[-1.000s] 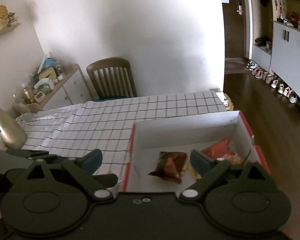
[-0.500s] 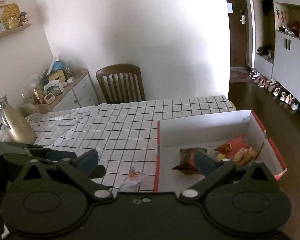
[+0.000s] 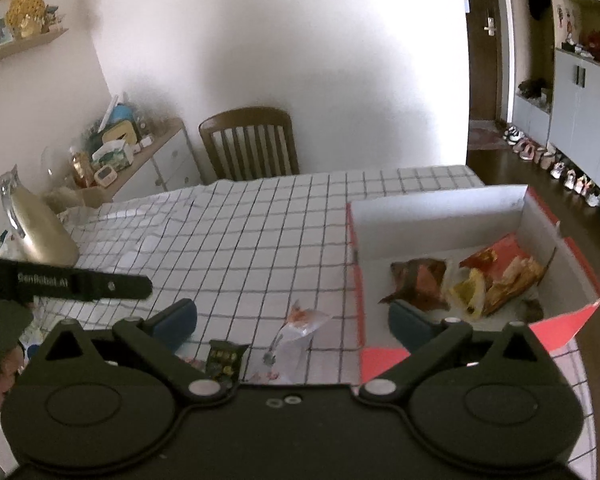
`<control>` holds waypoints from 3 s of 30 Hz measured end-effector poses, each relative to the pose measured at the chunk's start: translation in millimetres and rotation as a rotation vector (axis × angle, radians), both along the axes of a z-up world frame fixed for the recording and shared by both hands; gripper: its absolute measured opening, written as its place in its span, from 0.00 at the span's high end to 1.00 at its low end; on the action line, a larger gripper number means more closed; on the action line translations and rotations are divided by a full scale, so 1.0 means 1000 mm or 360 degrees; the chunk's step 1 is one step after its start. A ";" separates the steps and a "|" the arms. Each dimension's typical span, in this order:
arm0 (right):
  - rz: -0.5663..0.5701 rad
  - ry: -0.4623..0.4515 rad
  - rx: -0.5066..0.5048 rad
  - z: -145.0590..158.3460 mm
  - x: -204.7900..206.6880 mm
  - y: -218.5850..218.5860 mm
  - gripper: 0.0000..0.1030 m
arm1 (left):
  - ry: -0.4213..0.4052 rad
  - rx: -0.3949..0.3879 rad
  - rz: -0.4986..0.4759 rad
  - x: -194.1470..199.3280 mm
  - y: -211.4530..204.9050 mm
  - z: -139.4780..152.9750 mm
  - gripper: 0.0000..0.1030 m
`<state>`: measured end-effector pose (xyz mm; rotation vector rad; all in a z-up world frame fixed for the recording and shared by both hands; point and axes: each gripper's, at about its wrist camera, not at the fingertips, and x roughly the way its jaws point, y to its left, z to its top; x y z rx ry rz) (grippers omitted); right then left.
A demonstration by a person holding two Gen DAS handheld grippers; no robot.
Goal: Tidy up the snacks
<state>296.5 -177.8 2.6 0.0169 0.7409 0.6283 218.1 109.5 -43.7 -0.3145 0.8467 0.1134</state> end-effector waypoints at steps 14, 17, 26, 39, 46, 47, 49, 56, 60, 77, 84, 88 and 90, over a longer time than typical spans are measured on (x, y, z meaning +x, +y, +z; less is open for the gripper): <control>0.0204 0.0089 -0.0136 -0.041 -0.031 0.068 0.02 | 0.0178 0.0040 0.0069 0.002 0.043 -0.055 0.01; 0.0265 0.0109 -0.0171 -0.051 -0.040 0.087 0.03 | 0.0230 0.0057 0.0068 0.008 0.046 -0.067 0.01; 0.0379 0.0171 -0.0287 -0.081 -0.047 0.137 0.06 | 0.0344 0.0085 0.0059 0.027 0.050 -0.095 0.01; 0.0404 0.0265 -0.0371 -0.114 -0.039 0.183 0.13 | 0.0523 0.0171 0.0024 0.055 0.052 -0.121 0.01; 0.0409 0.0310 -0.0407 -0.125 -0.038 0.194 0.19 | 0.0542 0.0128 0.0058 0.059 0.061 -0.128 0.02; 0.0413 0.0311 -0.0412 -0.126 -0.039 0.195 0.20 | 0.0535 0.0126 0.0059 0.059 0.061 -0.127 0.05; 0.0418 0.0314 -0.0423 -0.128 -0.040 0.198 0.22 | 0.0537 0.0111 0.0057 0.059 0.062 -0.127 0.10; 0.0393 0.0326 -0.0437 -0.132 -0.043 0.202 0.42 | 0.0558 0.0067 0.0078 0.055 0.065 -0.126 0.44; 0.0388 0.0322 -0.0436 -0.133 -0.045 0.202 0.49 | 0.0546 0.0039 0.0110 0.050 0.068 -0.123 0.54; 0.0358 0.0331 -0.0358 -0.099 -0.055 0.156 0.54 | 0.0433 -0.0057 0.0192 0.015 0.079 -0.092 0.56; 0.0327 0.0298 -0.0303 -0.079 -0.058 0.138 0.54 | 0.0377 -0.0083 0.0174 0.004 0.068 -0.075 0.56; 0.0298 0.0277 -0.0278 -0.064 -0.058 0.123 0.54 | 0.0337 -0.0093 0.0149 -0.001 0.057 -0.063 0.56; 0.0282 0.0272 -0.0264 -0.058 -0.056 0.116 0.54 | 0.0322 -0.0096 0.0143 -0.003 0.051 -0.057 0.56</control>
